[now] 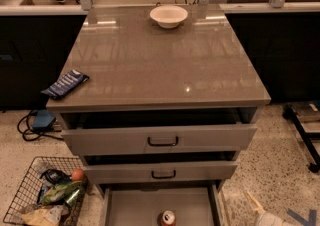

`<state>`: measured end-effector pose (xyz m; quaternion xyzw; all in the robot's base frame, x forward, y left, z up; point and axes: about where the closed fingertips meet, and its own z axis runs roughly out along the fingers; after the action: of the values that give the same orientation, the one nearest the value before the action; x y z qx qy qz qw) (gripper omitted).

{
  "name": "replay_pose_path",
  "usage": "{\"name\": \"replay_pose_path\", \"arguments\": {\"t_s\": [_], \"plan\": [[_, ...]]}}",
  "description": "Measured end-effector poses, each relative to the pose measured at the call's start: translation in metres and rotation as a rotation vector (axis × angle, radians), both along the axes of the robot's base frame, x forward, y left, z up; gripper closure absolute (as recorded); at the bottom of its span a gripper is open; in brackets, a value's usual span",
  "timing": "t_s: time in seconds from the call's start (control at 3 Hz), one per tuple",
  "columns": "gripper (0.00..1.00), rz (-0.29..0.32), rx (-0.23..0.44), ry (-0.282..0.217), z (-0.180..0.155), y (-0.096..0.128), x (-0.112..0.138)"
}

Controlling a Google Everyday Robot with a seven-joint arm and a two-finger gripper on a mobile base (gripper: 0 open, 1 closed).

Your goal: Pick coke can from bottom drawer and place on counter

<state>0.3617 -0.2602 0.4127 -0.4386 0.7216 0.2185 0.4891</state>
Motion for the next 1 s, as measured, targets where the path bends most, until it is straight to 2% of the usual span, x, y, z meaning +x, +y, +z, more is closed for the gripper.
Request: {"name": "replay_pose_path", "arguments": {"t_s": [0.33, 0.67, 1.0], "plan": [[0.00, 0.051, 0.049, -0.011, -0.045, 0.014, -0.003], [0.00, 0.017, 0.155, -0.021, -0.079, 0.055, 0.068], [0.00, -0.032, 0.211, -0.044, -0.092, 0.103, 0.141]]}}
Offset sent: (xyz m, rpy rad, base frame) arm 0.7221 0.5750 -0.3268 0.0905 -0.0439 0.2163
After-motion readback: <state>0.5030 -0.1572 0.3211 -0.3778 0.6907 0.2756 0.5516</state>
